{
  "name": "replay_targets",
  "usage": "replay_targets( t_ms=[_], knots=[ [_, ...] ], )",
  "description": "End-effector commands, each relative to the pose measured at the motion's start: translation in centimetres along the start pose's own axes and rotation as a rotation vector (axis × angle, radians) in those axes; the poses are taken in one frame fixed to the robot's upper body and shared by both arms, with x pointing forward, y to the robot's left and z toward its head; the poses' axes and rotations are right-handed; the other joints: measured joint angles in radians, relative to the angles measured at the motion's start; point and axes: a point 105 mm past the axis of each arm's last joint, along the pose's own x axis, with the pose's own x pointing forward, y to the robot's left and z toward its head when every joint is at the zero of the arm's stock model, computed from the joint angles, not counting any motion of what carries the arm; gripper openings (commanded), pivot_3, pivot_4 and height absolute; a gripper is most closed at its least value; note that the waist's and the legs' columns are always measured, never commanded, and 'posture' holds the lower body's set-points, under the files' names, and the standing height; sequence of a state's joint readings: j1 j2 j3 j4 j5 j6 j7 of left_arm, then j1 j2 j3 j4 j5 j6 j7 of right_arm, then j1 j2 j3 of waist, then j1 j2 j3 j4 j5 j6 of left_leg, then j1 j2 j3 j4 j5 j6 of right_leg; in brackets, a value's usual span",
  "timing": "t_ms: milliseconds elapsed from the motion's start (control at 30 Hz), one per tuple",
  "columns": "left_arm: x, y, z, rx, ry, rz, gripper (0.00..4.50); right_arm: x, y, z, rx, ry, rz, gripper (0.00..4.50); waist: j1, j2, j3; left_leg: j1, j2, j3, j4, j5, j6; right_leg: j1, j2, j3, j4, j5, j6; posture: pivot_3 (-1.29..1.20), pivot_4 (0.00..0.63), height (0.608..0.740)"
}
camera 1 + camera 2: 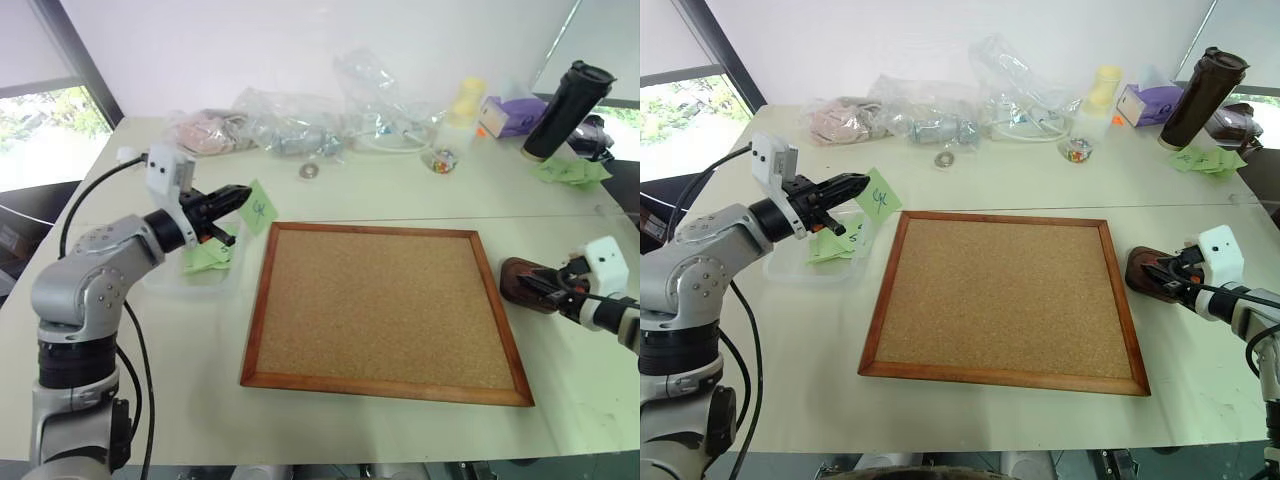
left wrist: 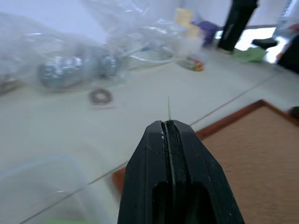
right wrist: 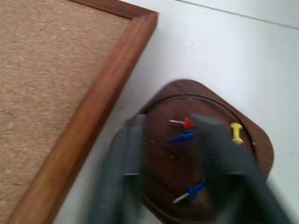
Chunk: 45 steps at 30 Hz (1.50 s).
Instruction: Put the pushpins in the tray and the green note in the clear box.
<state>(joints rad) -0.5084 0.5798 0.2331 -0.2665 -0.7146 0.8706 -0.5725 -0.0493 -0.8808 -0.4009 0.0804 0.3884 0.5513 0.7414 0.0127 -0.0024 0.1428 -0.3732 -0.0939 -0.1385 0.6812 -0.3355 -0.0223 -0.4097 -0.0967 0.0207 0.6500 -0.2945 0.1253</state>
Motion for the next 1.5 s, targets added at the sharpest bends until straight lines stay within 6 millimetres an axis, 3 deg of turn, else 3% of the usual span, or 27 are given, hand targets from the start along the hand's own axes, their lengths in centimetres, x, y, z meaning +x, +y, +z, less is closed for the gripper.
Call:
replay_targets(
  t_ms=[33, 100, 300, 433, 567, 733, 900, 1067, 1167, 1400, 1500],
  knots=[
    [-0.7, -1.3, 1.5, -0.012, -0.060, -0.063, 0.00, -0.2, -0.4, 0.9, -0.018, -0.034, -0.016, 3.52, -0.002, 0.000, 0.000, 0.000, 0.000, 0.000, 0.000, 0.000, 0.000, 0.000, 0.000, 0.000, 0.000, 0.000, 0.000, 0.00, 0.150, 0.740],
    [-0.8, -1.3, 1.4, -0.022, -0.053, -0.063, 0.00, -0.4, -0.3, 1.1, -0.020, -0.037, -0.013, 4.42, -0.002, 0.000, 0.000, 0.000, 0.000, 0.000, 0.000, 0.000, 0.000, 0.000, 0.000, 0.000, 0.000, 0.000, 0.000, 0.00, 0.150, 0.740],
    [-1.1, -0.6, 0.4, -0.024, -0.018, -0.035, 0.00, -0.7, 2.4, 3.6, -0.041, -0.102, 0.104, 4.42, -0.002, 0.001, 0.000, 0.000, 0.001, 0.000, 0.000, 0.000, 0.000, 0.000, 0.001, 0.000, 0.000, 0.000, 0.000, 0.00, 0.150, 0.740],
    [-1.3, 0.0, 0.1, 0.011, 0.010, 0.007, 0.00, -1.3, 7.3, 6.3, -0.058, -0.163, 0.339, 4.42, 0.000, 0.001, 0.000, 0.000, 0.000, 0.000, 0.000, 0.000, 0.000, 0.000, 0.000, 0.000, 0.000, 0.000, 0.000, 0.00, 0.150, 0.740],
    [-2.2, 2.2, -0.1, 0.057, 0.035, 0.124, 0.00, -2.2, 14.5, 10.1, -0.151, -0.203, 0.649, 4.42, -0.009, 0.001, 0.000, 0.001, 0.000, 0.000, 0.000, 0.000, 0.000, 0.000, 0.000, 0.001, 0.000, 0.000, 0.000, 0.00, 0.150, 0.740],
    [-3.1, 4.7, -1.1, 0.116, 0.085, 0.219, 0.00, -2.3, 18.8, 12.0, -0.263, -0.204, 0.841, 4.42, -0.001, 0.001, 0.001, 0.000, 0.001, 0.000, -0.001, 0.000, 0.000, -0.001, 0.000, -0.001, 0.000, 0.000, 0.000, 0.00, 0.150, 0.740],
    [-4.4, 5.9, -1.8, 0.146, 0.115, 0.289, 0.00, -1.9, 20.6, 12.2, -0.338, -0.203, 0.902, 4.42, 0.001, -0.001, 0.001, -0.001, 0.000, -0.001, 0.000, 0.000, 0.000, -0.001, -0.001, -0.002, -0.001, 0.000, 0.000, 0.00, 0.150, 0.740],
    [-5.2, 6.5, -3.2, 0.139, 0.158, 0.325, 0.00, -1.4, 20.9, 11.8, -0.377, -0.190, 0.908, 4.42, -0.002, 0.000, 0.001, -0.001, 0.000, -0.001, -0.002, 0.000, 0.000, -0.002, -0.001, -0.002, -0.001, 0.000, 0.000, 0.00, 0.150, 0.740],
    [-6.2, 7.1, -4.2, 0.118, 0.189, 0.359, 1.00, -1.3, 21.0, 11.4, -0.396, -0.174, 0.911, 4.50, -0.001, 0.000, 0.001, -0.001, 0.000, -0.001, -0.001, 0.000, 0.000, -0.002, -0.001, -0.001, -0.001, 0.000, 0.000, 0.00, 0.150, 0.740],
    [-7.6, 7.5, -4.2, 0.134, 0.213, 0.362, 4.42, -1.0, 20.8, 11.2, -0.423, -0.161, 0.907, 4.50, 0.000, -0.001, 0.001, -0.001, 0.000, -0.001, -0.001, 0.000, 0.000, -0.002, -0.001, -0.002, -0.001, 0.000, 0.000, 0.00, 0.150, 0.740],
    [-8.0, 7.6, -3.5, 0.154, 0.212, 0.353, 4.47, -1.0, 20.8, 11.2, -0.423, -0.161, 0.911, 4.50, -0.001, 0.000, 0.001, -0.001, 0.000, -0.001, -0.001, 0.000, 0.000, -0.002, -0.001, -0.001, -0.001, 0.000, 0.000, 0.00, 0.150, 0.740]
  ],
)
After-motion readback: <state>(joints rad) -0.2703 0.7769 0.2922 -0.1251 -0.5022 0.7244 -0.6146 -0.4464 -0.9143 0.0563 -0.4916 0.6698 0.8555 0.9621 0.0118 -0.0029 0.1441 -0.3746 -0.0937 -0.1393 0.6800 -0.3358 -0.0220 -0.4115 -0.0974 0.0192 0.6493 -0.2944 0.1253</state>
